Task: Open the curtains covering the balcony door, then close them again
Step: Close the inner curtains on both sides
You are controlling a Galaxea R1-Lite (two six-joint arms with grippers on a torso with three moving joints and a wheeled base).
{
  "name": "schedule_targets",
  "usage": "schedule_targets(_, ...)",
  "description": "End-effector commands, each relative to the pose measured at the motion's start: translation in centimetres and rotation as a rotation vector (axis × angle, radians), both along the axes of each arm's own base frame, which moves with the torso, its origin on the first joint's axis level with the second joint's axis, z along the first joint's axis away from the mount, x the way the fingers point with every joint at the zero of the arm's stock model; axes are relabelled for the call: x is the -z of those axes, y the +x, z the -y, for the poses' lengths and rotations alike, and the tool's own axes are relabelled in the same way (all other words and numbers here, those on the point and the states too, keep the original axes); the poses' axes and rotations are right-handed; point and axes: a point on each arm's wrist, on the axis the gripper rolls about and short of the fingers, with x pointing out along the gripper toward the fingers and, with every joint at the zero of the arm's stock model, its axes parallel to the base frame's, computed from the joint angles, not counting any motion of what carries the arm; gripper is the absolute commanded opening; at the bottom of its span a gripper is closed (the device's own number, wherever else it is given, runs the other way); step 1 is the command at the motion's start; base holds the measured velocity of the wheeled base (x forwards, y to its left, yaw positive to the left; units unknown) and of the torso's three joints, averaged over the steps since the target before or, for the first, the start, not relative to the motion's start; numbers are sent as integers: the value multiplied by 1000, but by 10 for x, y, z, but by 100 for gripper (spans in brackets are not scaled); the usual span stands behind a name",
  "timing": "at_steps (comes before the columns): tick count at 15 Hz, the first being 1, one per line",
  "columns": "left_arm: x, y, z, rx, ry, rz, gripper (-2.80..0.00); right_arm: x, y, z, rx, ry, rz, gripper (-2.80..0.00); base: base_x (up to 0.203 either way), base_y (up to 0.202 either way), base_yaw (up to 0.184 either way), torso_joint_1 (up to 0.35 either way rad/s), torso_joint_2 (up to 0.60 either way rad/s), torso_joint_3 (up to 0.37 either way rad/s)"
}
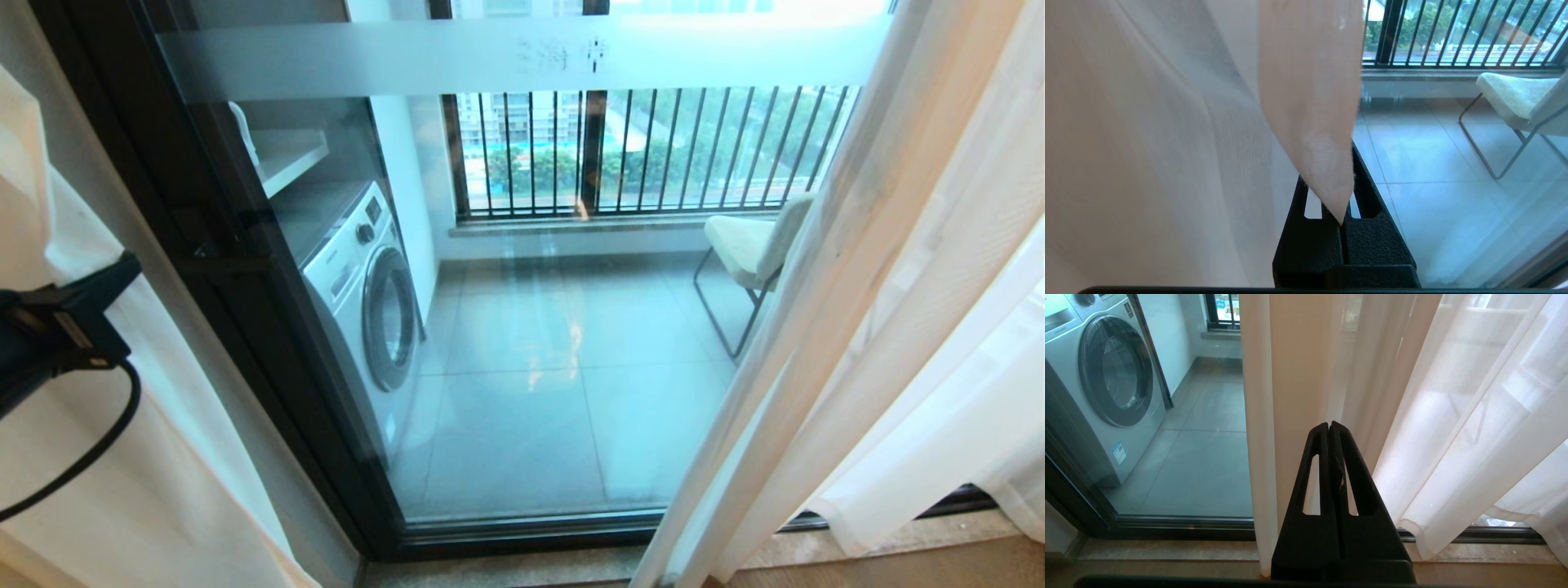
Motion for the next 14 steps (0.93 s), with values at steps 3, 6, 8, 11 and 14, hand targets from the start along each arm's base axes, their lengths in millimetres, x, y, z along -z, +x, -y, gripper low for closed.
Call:
schedule_targets(3,-10,16,-1,-23,-3,16,-280,0,0,0,0,-1,-1,-280,0,0,0,0,0,0)
schedule_targets(6,-11,16,-1,-23,-3,19,-280,0,0,0,0,-1,-1,-280,0,0,0,0,0,0)
schedule_targets(8,-11,16,-1,-23,-3,19,-280,0,0,0,0,-1,-1,-280,0,0,0,0,0,0)
schedule_targets(11,-11,16,-1,-23,-3,18,-280,0,0,0,0,-1,-1,-280,0,0,0,0,0,0)
schedule_targets(14,-11,16,-1,-23,-3,17,-280,0,0,0,0,-1,-1,-280,0,0,0,0,0,0)
